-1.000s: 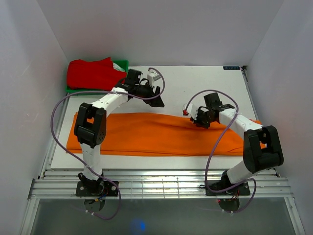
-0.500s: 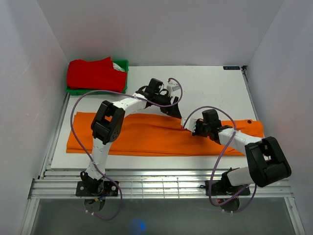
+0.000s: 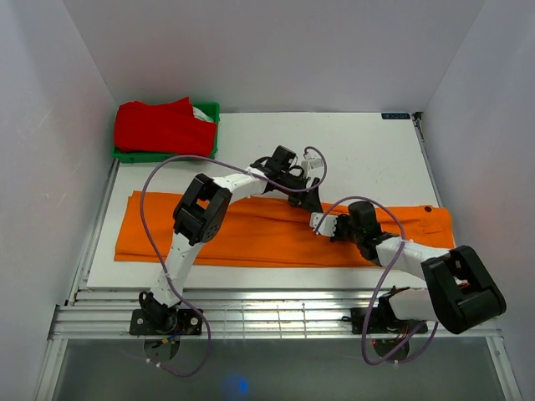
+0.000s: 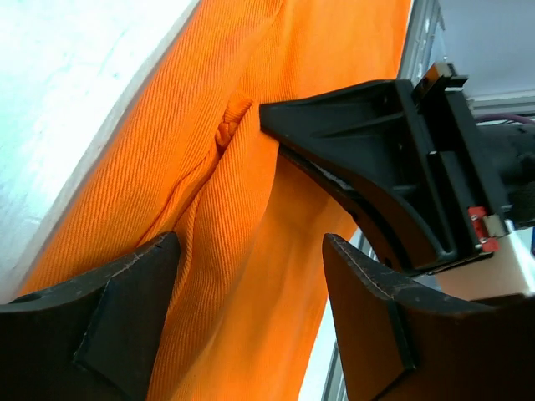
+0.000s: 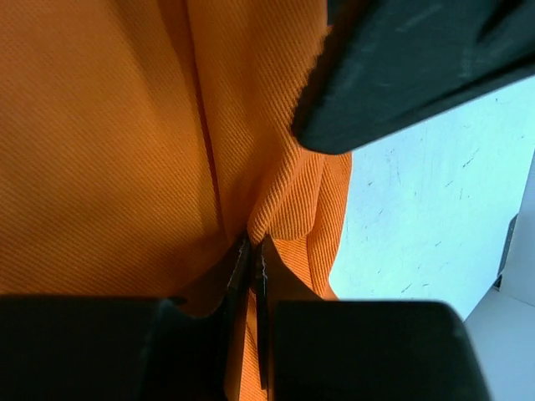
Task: Fold and stack the trousers
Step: Fold the trousers
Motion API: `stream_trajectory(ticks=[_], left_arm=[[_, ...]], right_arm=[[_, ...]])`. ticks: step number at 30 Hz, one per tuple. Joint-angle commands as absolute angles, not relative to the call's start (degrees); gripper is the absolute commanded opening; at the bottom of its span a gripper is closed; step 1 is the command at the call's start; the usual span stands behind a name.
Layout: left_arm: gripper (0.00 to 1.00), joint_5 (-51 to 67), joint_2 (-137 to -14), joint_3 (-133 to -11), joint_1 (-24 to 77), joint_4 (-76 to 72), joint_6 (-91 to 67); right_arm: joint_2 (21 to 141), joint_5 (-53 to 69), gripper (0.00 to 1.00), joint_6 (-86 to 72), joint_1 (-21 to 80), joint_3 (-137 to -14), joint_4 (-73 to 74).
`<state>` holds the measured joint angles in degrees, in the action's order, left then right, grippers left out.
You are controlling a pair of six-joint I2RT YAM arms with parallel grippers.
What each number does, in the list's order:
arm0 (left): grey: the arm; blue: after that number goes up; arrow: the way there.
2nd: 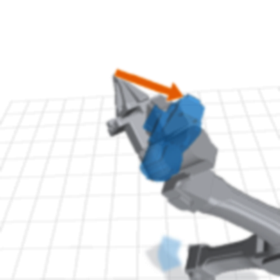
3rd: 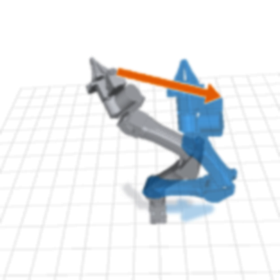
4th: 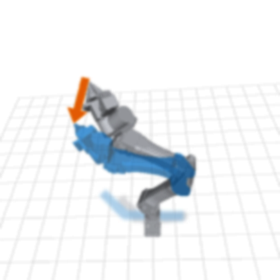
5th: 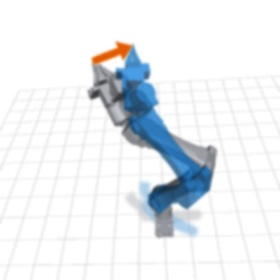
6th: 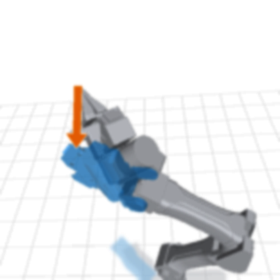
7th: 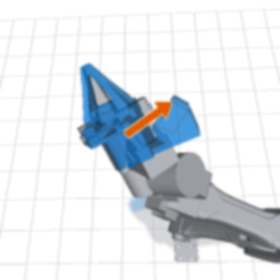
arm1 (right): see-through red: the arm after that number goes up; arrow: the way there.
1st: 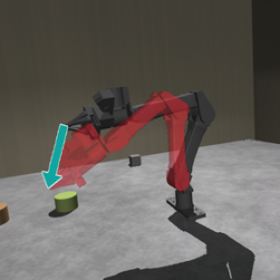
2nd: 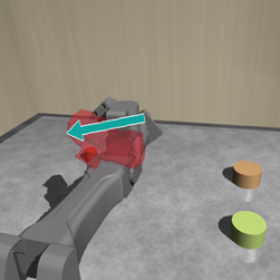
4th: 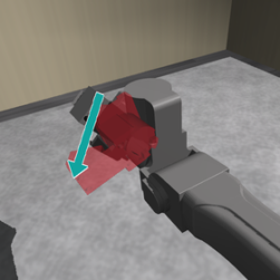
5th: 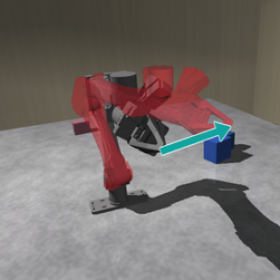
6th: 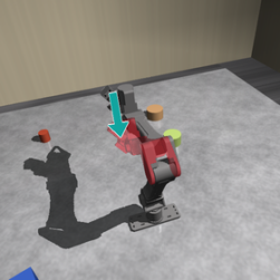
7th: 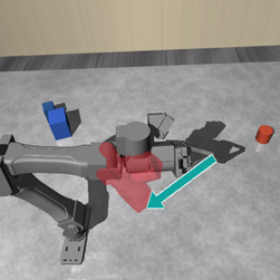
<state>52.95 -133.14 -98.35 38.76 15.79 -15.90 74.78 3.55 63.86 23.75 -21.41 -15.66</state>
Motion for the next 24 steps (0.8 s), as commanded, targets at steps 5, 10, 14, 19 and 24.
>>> stream_trajectory(ticks=[5, 10, 14, 19, 24], left_arm=[[0.8, 60.29, -134.47, -99.14, 40.61, 5.72, -25.39], [0.8, 59.59, -134.65, -97.74, 40.69, 1.76, -28.56], [0.79, 59.24, -133.95, -96.68, 40.61, 0.44, -29.09], [0.75, 59.59, -135.79, -97.99, 40.69, -4.56, -31.99], [0.72, 63.01, -138.86, -100.89, 40.6, -11.93, -39.19]], right_arm=[[66.98, 3.43, 0.36, 71.27, 25.75, -12.5, -16.61], [58.81, 1.75, 0.66, 69.79, 25.93, -13.97, -8.9], [53.79, 10.08, 0.34, 69.96, 25.93, -15.99, 3.75], [61.07, 11.86, 0.26, 65.57, 25.67, -20.82, 12.28], [68.88, 9.76, 0.27, 66.71, 25.58, -22.23, 15.02]])
